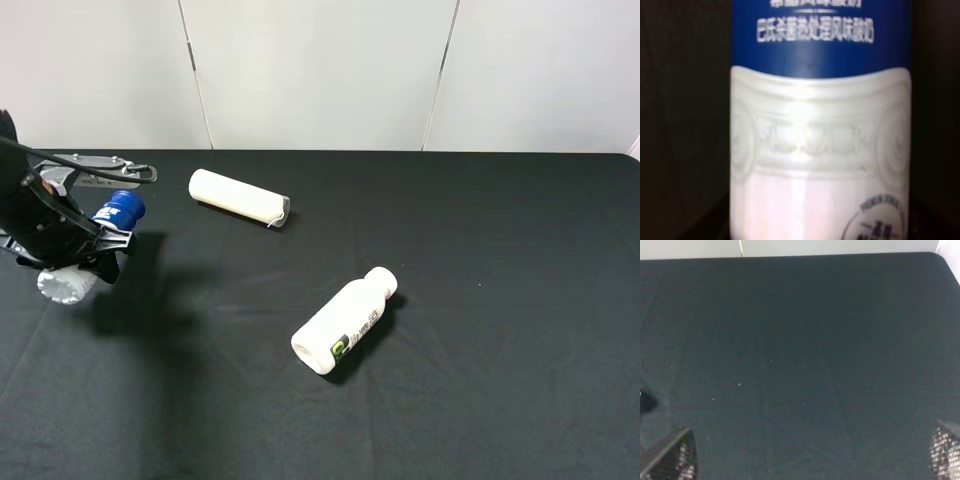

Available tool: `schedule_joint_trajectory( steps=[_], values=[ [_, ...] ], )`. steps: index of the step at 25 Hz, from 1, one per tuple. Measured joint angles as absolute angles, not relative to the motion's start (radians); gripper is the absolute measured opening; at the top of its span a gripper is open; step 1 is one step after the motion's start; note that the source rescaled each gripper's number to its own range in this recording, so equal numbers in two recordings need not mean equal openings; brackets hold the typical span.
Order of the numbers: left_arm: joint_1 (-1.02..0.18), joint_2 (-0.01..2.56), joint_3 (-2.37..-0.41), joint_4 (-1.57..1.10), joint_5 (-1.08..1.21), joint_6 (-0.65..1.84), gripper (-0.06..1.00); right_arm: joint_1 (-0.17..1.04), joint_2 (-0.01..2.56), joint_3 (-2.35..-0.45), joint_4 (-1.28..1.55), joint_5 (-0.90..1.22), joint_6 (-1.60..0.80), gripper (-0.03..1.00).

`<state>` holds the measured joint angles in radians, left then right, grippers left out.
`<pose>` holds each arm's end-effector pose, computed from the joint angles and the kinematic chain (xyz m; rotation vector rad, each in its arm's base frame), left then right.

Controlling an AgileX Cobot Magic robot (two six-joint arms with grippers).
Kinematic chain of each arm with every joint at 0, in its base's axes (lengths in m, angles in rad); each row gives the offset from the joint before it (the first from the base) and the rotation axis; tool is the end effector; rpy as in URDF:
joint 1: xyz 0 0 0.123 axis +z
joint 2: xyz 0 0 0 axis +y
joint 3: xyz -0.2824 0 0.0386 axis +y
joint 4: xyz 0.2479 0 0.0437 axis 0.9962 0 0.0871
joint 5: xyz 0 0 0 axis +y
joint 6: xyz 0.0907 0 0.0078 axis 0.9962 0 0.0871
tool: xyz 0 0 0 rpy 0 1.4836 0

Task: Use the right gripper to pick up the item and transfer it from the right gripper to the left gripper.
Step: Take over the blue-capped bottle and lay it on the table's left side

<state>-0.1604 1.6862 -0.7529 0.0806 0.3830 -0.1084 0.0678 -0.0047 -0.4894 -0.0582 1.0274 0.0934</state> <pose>0.2808 -0.0426 0.1401 0.1699 2.7924 -0.0050 -0.0027 -0.0047 0.2770 0.0271 2.0155 0.0332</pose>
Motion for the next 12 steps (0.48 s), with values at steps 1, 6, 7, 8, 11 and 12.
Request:
schedule_joint_trajectory(
  steps=[1, 6, 7, 8, 11, 12],
  values=[
    [-0.16, 1.686, -0.743, 0.081, 0.371, -0.112, 0.03, 0.068, -0.005, -0.489, -0.058, 1.027, 0.093, 1.0],
    [-0.16, 1.686, -0.714, 0.081, 0.343, -0.115, 0.03, 0.068, -0.005, -0.489, -0.058, 1.027, 0.093, 1.0],
    [-0.16, 1.686, -0.71, 0.081, 0.342, -0.115, 0.03, 0.068, -0.005, -0.489, -0.058, 1.027, 0.093, 1.0],
    [-0.16, 1.686, -0.71, 0.081, 0.342, -0.115, 0.03, 0.068, -0.005, -0.489, -0.058, 1.027, 0.093, 1.0],
    [-0.16, 1.686, -0.708, 0.08, 0.347, -0.115, 0.03, 0.068, -0.005, -0.489, -0.058, 1.027, 0.093, 1.0],
    [-0.162, 1.686, -0.708, 0.077, 0.354, -0.115, 0.03, 0.068, -0.005, -0.489, -0.058, 1.027, 0.093, 1.0]
  ],
)
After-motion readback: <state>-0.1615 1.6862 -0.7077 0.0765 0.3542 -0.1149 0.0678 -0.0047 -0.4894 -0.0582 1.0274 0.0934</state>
